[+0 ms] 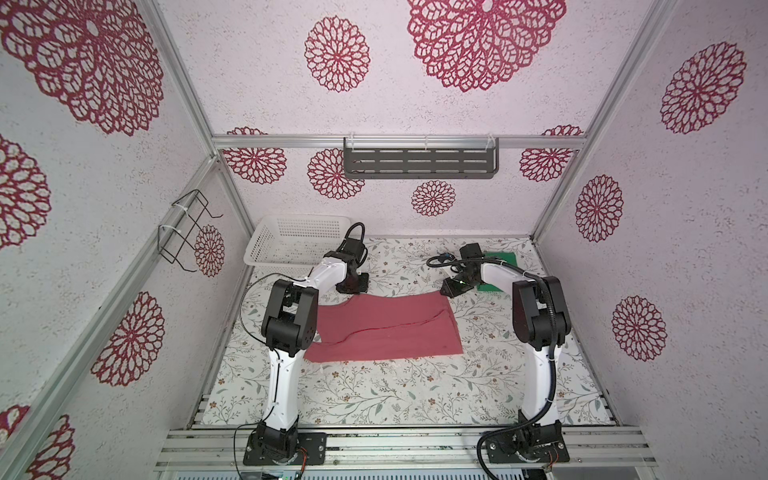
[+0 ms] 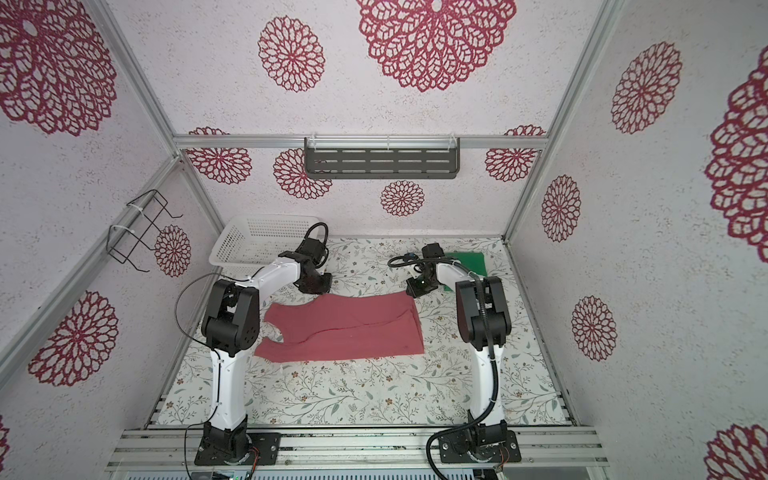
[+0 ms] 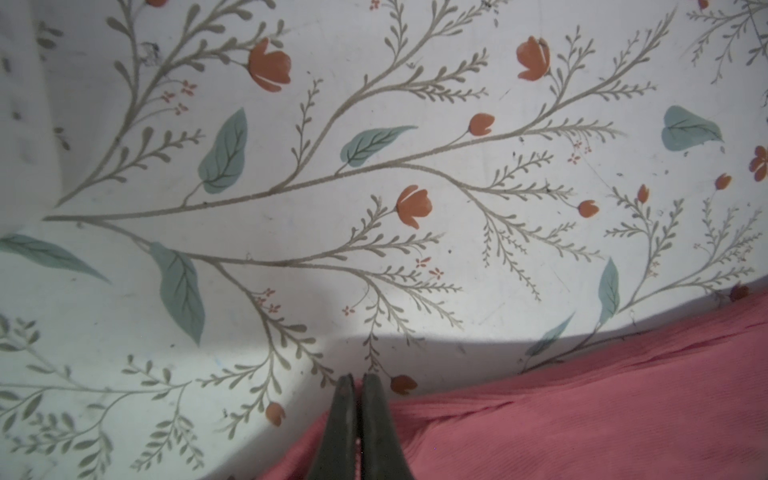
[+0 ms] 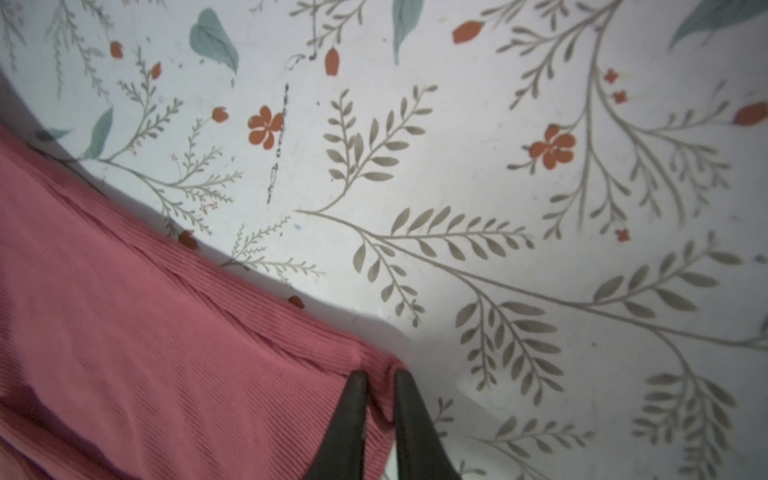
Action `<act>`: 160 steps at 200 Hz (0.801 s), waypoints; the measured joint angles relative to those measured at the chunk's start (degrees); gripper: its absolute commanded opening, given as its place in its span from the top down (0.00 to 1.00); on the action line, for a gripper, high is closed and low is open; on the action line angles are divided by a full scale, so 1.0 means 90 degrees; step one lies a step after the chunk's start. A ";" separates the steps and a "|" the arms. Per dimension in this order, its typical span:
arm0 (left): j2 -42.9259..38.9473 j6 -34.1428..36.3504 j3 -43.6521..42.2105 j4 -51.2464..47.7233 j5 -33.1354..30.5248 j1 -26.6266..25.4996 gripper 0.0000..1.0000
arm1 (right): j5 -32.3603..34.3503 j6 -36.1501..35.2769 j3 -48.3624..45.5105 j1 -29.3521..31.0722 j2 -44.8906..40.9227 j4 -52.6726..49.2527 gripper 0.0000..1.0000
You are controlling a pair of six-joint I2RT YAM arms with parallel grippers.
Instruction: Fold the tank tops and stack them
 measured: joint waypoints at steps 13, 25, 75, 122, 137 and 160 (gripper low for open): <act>0.0000 -0.0015 0.0000 -0.0002 -0.0010 -0.0002 1.00 | 0.0022 -0.0007 0.0041 0.0005 0.0000 -0.0034 1.00; -0.0005 -0.0036 -0.0005 0.0000 -0.0032 -0.0002 1.00 | 0.0051 -0.0015 0.0049 0.0010 -0.0027 -0.0051 1.00; -0.0423 -0.0379 -0.0505 0.0061 -0.0364 -0.0027 1.00 | 0.0415 -0.0061 -0.0588 0.0102 -0.0857 0.0087 1.00; -0.1127 -0.0760 -0.1105 0.0240 -0.0862 -0.0185 1.00 | 0.0775 -0.0206 -0.1557 0.0243 -0.1865 0.0529 1.00; -0.1396 -0.0848 -0.1328 0.0328 -0.1059 -0.0301 1.00 | 0.0877 -0.0223 -0.1926 0.0299 -0.2164 0.0675 1.00; -0.1870 -0.0957 -0.1749 0.0413 -0.1343 -0.0491 1.00 | 0.0942 -0.0226 -0.2416 0.0369 -0.2543 0.0848 1.00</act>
